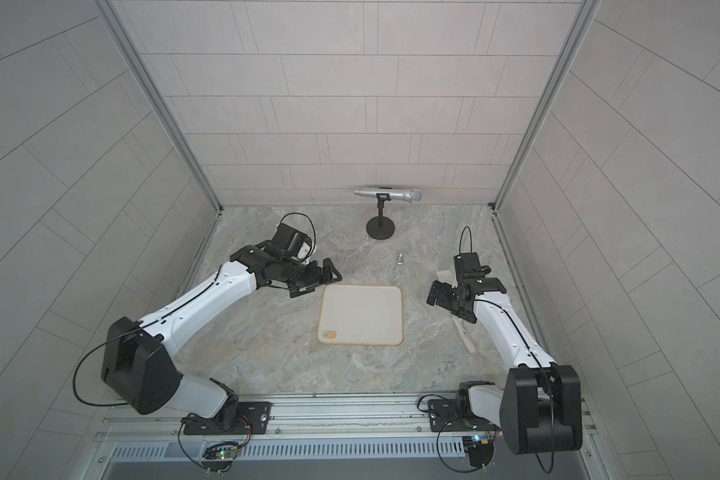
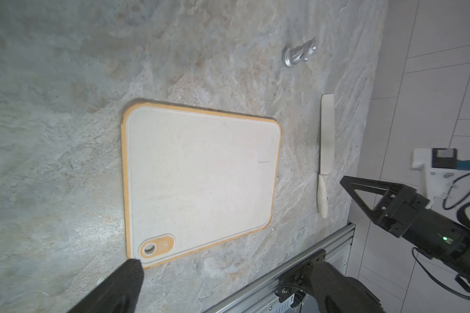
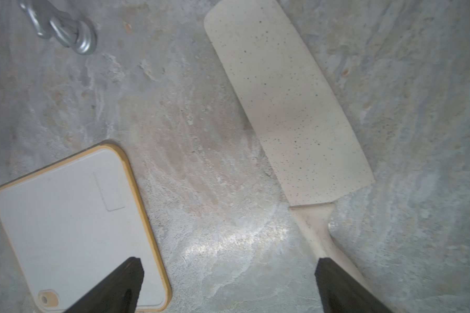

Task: Align the knife with the edge of the cutting board
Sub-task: Pick up the knife at the center of the board.

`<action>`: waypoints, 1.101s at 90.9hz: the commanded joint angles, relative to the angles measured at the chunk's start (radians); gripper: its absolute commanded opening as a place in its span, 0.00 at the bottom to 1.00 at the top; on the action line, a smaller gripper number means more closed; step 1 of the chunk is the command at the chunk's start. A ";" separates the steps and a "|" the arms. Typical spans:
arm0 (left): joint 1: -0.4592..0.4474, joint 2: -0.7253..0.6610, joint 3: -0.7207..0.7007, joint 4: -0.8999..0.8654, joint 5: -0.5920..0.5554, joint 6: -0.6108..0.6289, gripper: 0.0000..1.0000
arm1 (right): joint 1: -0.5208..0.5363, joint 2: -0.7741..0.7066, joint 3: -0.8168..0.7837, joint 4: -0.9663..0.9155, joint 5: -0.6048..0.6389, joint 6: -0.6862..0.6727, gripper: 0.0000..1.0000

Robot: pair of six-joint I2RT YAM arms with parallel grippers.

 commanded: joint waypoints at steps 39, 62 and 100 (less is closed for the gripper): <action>0.155 -0.134 -0.206 0.018 0.018 0.162 1.00 | -0.098 0.121 -0.003 -0.032 0.110 0.005 0.98; 0.159 -0.157 -0.207 0.016 0.003 0.155 1.00 | -0.098 0.250 0.006 -0.033 0.053 0.023 0.93; 0.167 -0.178 -0.207 0.016 0.006 0.157 1.00 | -0.033 0.289 -0.062 0.050 0.000 0.051 0.74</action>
